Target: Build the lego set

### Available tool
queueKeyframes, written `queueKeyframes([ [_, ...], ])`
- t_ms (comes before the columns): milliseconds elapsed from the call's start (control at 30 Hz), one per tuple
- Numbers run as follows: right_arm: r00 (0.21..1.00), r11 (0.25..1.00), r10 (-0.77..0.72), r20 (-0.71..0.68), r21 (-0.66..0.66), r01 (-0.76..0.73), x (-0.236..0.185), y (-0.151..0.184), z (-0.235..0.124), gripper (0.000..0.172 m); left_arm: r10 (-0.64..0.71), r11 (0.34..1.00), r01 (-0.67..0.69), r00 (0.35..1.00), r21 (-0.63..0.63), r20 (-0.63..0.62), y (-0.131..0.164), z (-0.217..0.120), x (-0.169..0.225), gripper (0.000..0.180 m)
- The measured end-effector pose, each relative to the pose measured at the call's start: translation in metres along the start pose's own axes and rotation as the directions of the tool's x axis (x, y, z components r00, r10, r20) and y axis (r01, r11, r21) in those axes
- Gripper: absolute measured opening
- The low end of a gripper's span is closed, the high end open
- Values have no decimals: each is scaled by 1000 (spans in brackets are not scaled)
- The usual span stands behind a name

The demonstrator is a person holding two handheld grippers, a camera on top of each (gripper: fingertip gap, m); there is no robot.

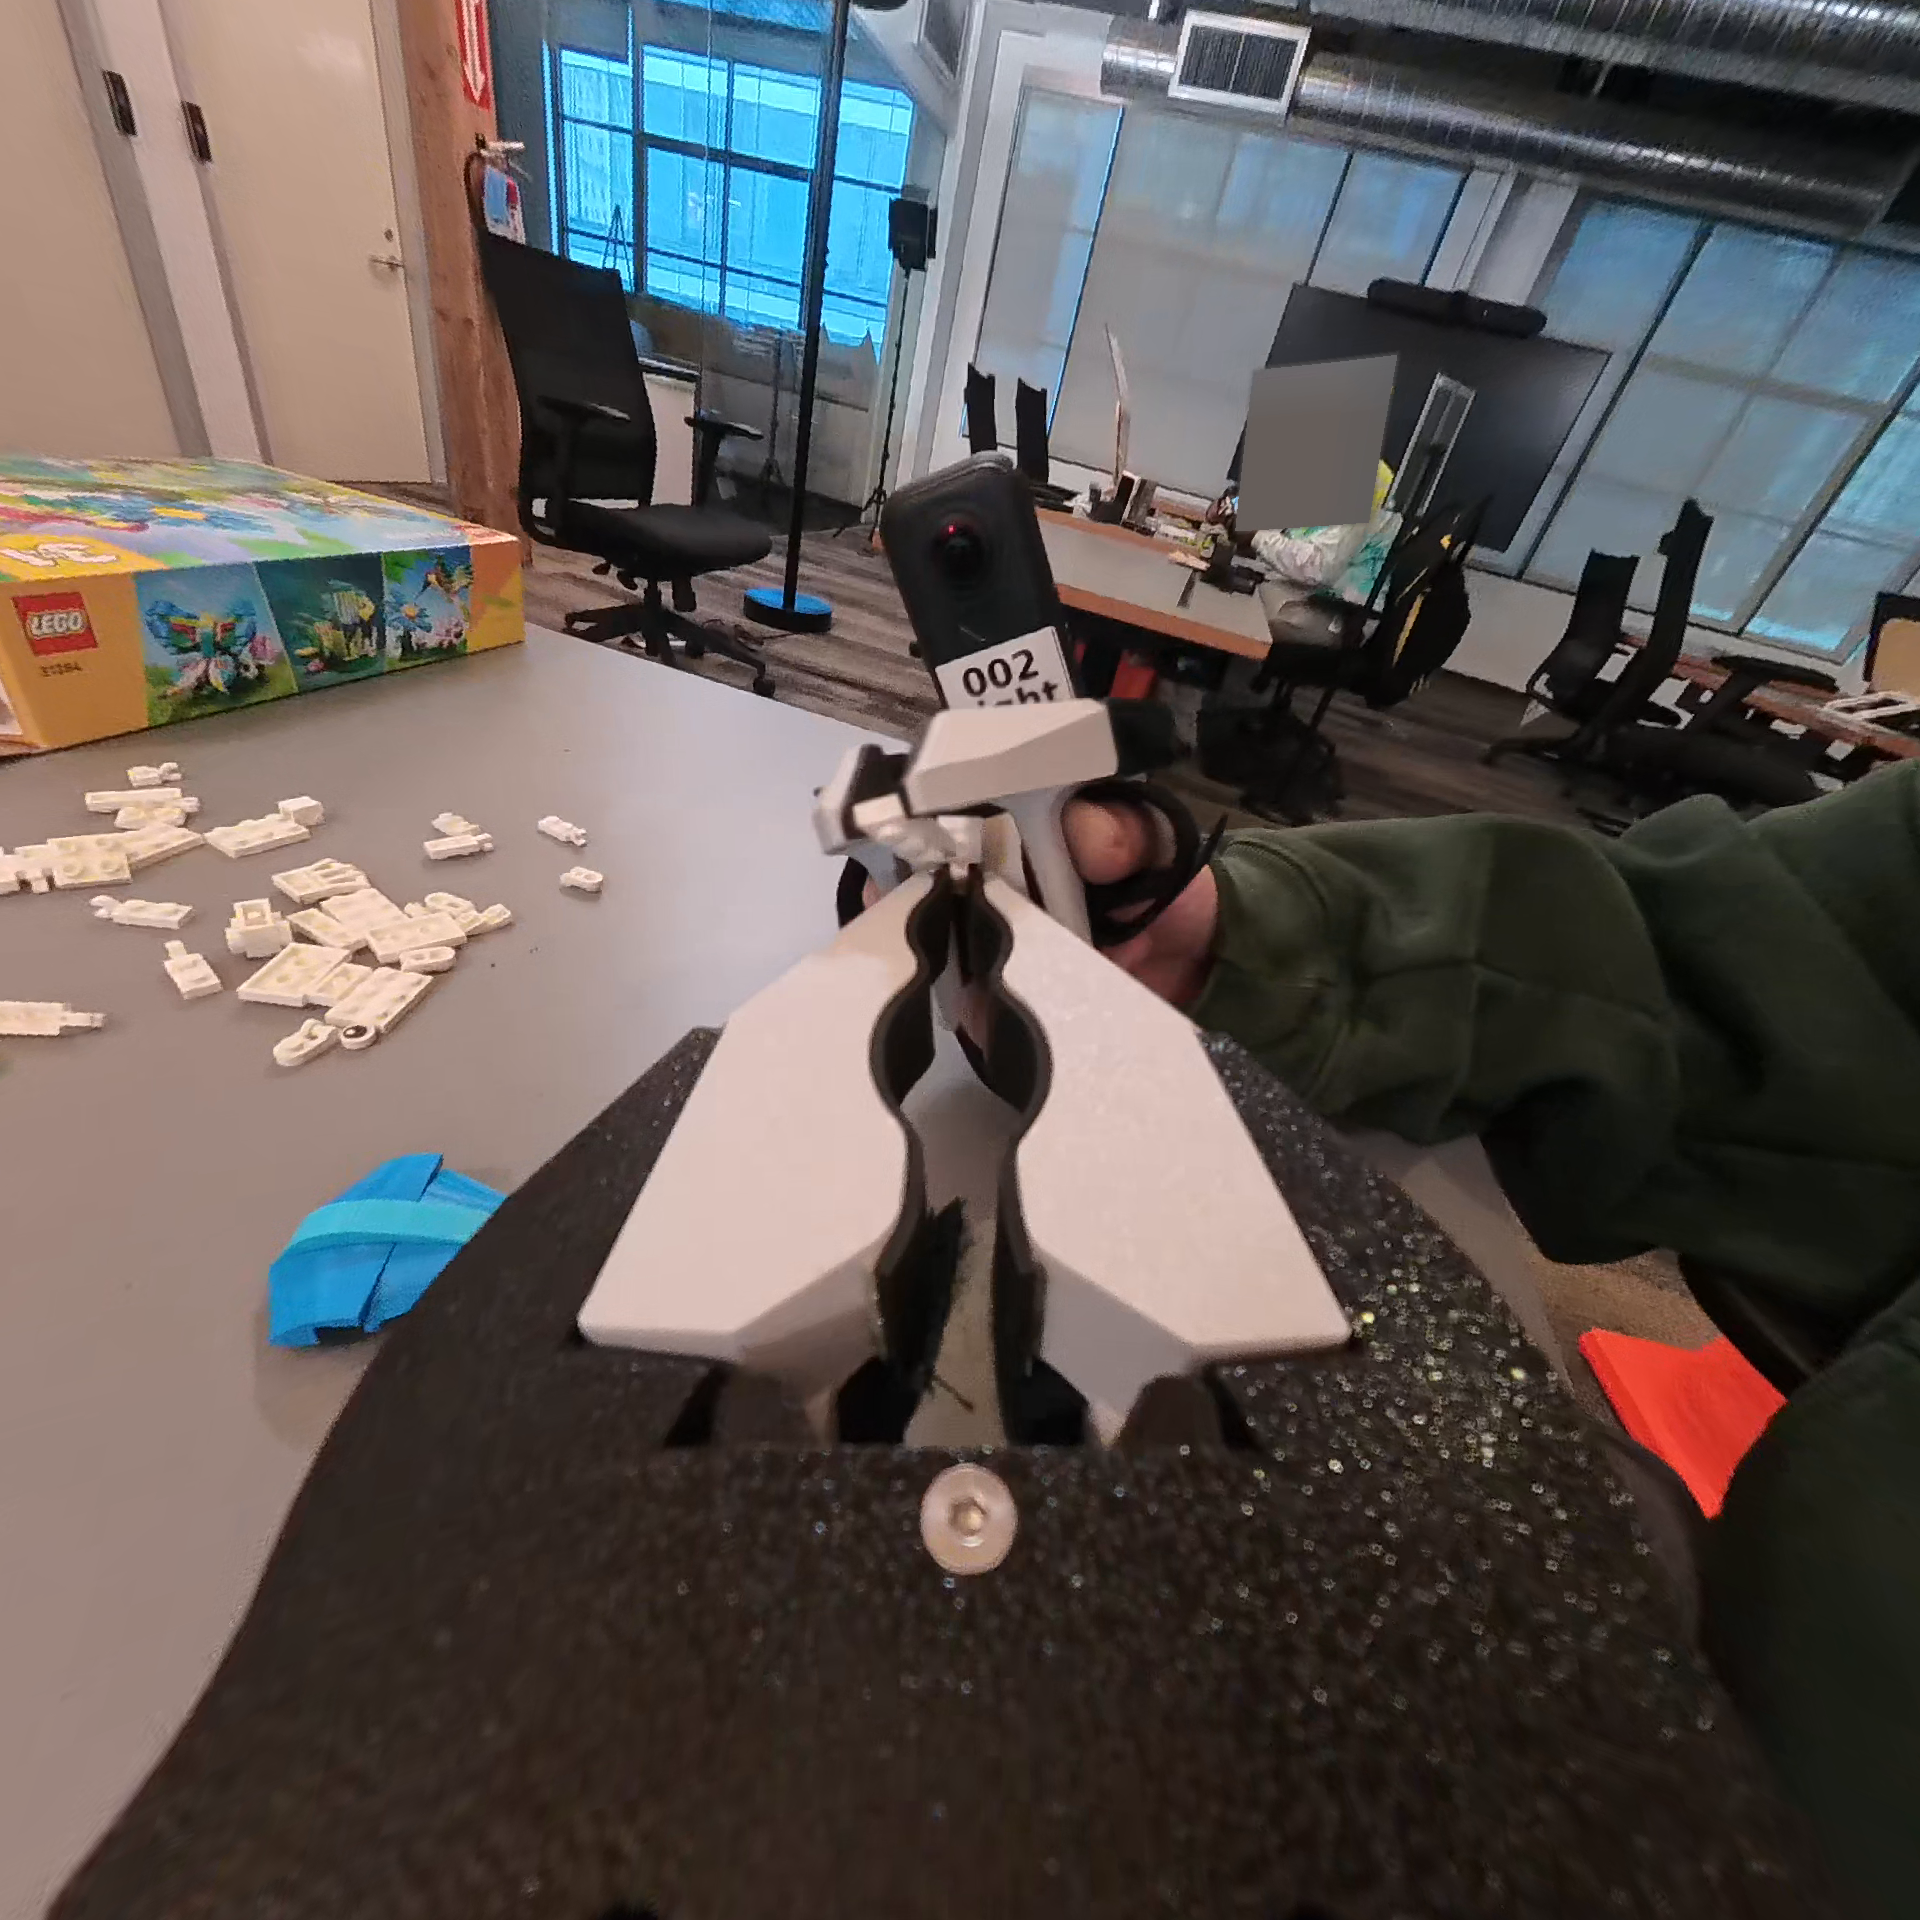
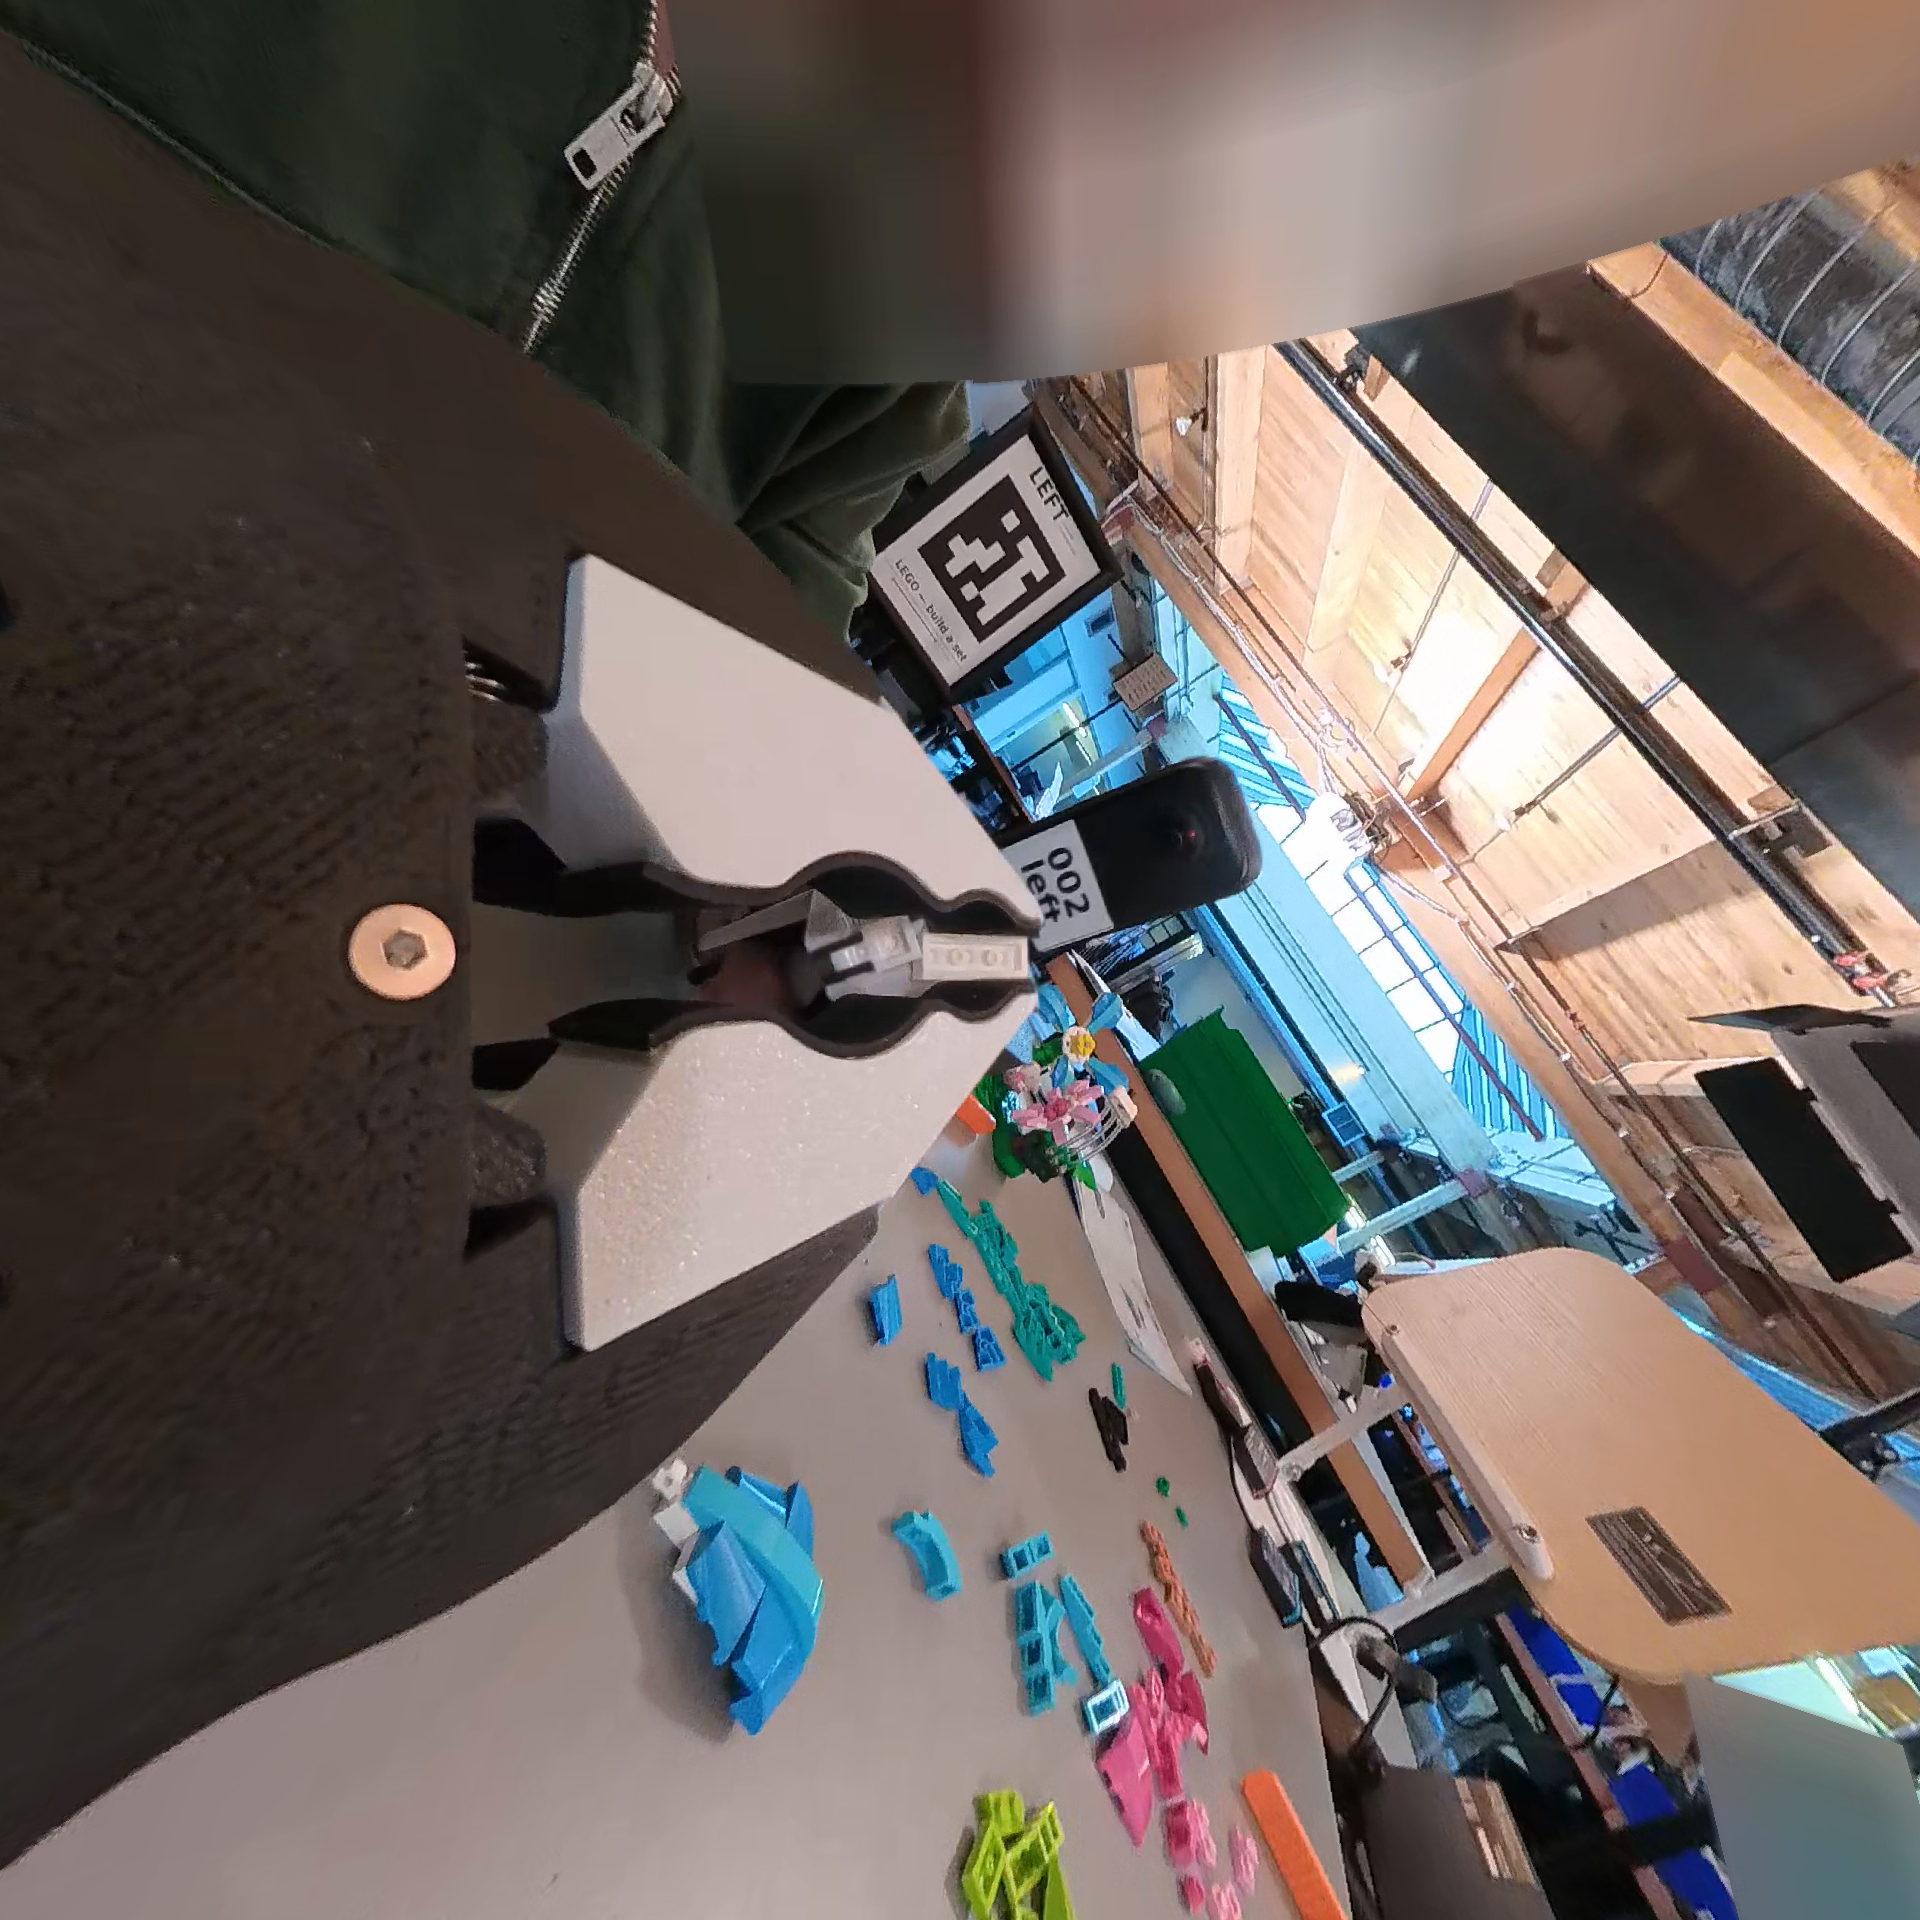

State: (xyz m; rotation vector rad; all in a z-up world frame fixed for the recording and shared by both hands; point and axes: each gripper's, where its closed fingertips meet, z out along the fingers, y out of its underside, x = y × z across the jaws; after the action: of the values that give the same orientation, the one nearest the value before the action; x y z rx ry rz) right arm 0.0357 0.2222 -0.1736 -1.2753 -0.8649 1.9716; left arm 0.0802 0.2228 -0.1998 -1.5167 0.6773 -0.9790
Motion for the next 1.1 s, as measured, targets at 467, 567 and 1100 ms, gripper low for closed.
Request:
queueKeyframes([
  [467,998,999,-41,48,7,41,-9,-6,-3,7,-40,995,40,999,86,-5,-11,-6,0,0],
  [567,997,999,-54,63,11,53,-11,-9,-5,7,-48,994,50,999,93,-25,-12,-7,2,0],
  [1100,979,950,-203,19,-237,202,3,-1,-31,7,58,993,-54,998,-105,39,10,-30,-15,0],
])
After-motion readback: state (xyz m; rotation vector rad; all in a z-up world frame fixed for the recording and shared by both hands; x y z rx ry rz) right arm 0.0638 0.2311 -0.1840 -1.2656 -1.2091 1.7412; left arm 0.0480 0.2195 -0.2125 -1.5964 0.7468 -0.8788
